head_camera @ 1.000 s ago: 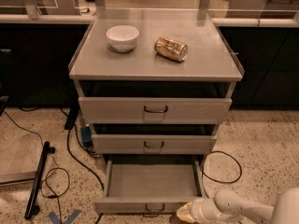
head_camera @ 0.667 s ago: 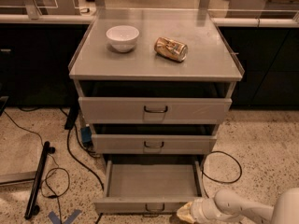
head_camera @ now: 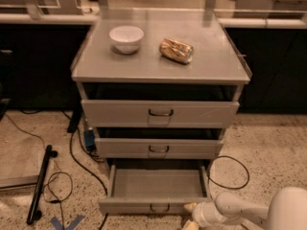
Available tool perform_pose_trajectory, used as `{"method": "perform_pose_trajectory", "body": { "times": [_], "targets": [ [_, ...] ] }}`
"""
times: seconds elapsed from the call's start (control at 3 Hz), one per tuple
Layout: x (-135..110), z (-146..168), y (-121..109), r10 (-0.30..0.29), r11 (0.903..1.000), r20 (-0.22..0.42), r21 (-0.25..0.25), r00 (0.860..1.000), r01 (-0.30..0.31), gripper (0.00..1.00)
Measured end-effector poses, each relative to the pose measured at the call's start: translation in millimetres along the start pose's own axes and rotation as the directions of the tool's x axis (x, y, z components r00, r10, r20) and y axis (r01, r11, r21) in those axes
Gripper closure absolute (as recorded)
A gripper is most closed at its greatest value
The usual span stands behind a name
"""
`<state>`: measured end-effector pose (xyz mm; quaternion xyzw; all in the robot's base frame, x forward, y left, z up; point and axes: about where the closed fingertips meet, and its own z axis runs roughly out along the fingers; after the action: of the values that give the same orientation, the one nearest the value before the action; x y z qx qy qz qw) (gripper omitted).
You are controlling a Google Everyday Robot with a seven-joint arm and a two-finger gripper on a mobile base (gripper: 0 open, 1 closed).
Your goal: Close bottom drawer
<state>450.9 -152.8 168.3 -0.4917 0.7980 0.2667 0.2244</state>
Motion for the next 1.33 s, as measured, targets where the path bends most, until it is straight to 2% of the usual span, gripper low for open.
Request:
{"method": "perform_pose_trajectory", "body": {
  "times": [0.33,0.67,1.0,1.33],
  "targets": [
    [-8,6,-22,-0.011,0.9998,-0.002,0.017,1.0,0.011,0.14],
    [-54,20,-96,-0.082,0.9924,-0.004,0.092,0.997,0.083,0.46],
    [-86,13,-146,-0.124,0.9794,0.002,0.16,0.992,0.122,0.69],
    [-90,9,-155,-0.128,0.9762,0.004,0.177,0.992,0.125,0.67]
  ]
}}
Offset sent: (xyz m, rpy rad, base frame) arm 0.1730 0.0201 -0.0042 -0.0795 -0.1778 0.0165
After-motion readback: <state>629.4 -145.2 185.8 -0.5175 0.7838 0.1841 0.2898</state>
